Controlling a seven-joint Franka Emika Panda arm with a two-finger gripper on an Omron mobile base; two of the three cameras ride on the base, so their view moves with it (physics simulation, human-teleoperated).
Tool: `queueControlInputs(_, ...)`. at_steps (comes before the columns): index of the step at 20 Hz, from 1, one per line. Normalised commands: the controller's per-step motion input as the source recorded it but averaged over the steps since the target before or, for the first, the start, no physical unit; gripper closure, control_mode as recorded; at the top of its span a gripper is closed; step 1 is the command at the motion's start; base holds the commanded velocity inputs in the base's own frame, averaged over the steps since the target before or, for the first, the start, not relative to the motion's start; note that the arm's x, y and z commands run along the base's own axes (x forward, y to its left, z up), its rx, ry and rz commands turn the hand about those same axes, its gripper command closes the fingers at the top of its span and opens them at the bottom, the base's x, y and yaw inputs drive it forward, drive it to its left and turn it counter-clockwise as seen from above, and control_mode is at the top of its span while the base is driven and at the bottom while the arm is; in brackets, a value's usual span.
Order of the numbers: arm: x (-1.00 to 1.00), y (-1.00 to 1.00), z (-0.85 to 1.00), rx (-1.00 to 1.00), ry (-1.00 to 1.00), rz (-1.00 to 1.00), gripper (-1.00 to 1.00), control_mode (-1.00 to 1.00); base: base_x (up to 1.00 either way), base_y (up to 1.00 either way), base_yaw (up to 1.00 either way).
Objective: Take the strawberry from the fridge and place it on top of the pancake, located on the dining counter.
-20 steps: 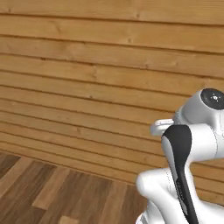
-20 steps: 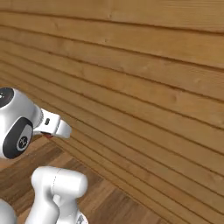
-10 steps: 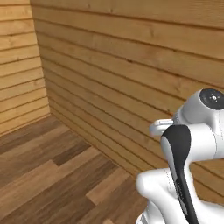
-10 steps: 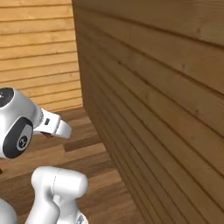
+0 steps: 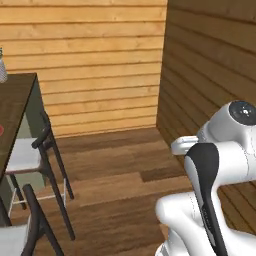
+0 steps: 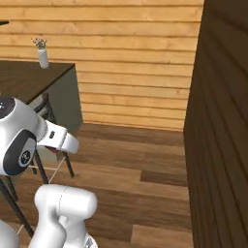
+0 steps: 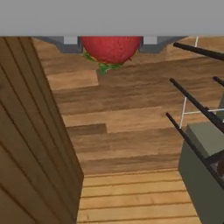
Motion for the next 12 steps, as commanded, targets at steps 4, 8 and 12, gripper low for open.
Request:
queueControlInputs(4,0.00,0.00,0.00,0.00,0.00,0.00,1.00,1.00,0.75,0.00,0.73)
queueControlInputs(8,0.00,0.00,0.00,0.00,0.00,0.00,1.00,1.00,1.00,0.00,0.69)
queueControlInputs(12,0.00,0.00,0.00,0.00,0.00,0.00,1.00,1.00,1.00,-0.36,0.62)
